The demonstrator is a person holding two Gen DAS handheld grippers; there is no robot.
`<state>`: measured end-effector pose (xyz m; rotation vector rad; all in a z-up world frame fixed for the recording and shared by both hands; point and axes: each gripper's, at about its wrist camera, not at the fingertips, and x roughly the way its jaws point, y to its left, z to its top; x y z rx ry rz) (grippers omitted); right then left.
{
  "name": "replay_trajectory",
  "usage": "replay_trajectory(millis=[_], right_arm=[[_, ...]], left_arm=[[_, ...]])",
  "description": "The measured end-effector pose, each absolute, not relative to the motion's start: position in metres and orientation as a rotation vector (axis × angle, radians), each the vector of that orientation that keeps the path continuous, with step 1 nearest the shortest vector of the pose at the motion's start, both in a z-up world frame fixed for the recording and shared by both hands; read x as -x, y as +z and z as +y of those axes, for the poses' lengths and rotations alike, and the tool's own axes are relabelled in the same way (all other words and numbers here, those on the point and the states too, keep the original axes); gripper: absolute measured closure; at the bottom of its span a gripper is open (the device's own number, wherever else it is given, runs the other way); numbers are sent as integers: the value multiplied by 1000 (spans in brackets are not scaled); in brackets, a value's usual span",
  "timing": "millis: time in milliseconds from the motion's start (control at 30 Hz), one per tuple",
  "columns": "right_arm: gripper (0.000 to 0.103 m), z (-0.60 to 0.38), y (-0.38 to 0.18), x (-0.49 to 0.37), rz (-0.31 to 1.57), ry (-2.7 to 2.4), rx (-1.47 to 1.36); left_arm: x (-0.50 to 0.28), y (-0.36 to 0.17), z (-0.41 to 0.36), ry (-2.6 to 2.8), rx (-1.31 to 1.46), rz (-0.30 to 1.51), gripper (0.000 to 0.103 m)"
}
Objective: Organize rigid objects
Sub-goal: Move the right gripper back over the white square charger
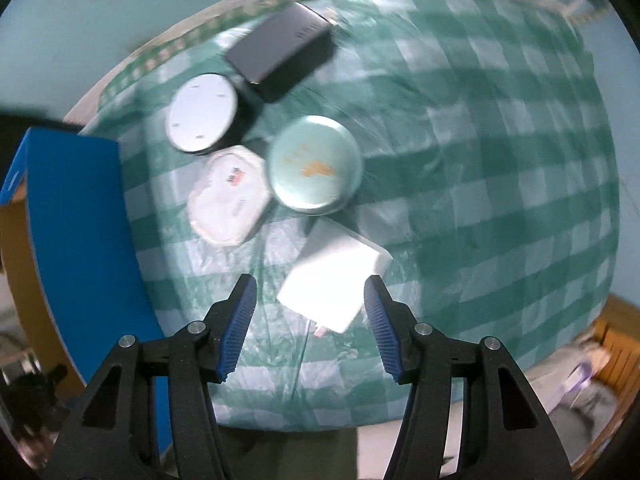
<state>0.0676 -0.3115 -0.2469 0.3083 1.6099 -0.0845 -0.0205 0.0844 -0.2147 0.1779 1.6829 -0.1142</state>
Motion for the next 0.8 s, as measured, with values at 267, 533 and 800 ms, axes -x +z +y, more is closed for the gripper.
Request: replay_trajectory(millis=[267, 533, 800], right_arm=[[41, -324, -264, -68, 1612, -163, -365], [40, -323, -284, -73, 1653, -160, -356], [46, -282, -281, -78, 1630, 52, 2]], left_arm=[[21, -215, 84, -113, -183, 1682, 94], [22, -217, 81, -112, -199, 1683, 94], [23, -216, 83, -112, -186, 1687, 94]])
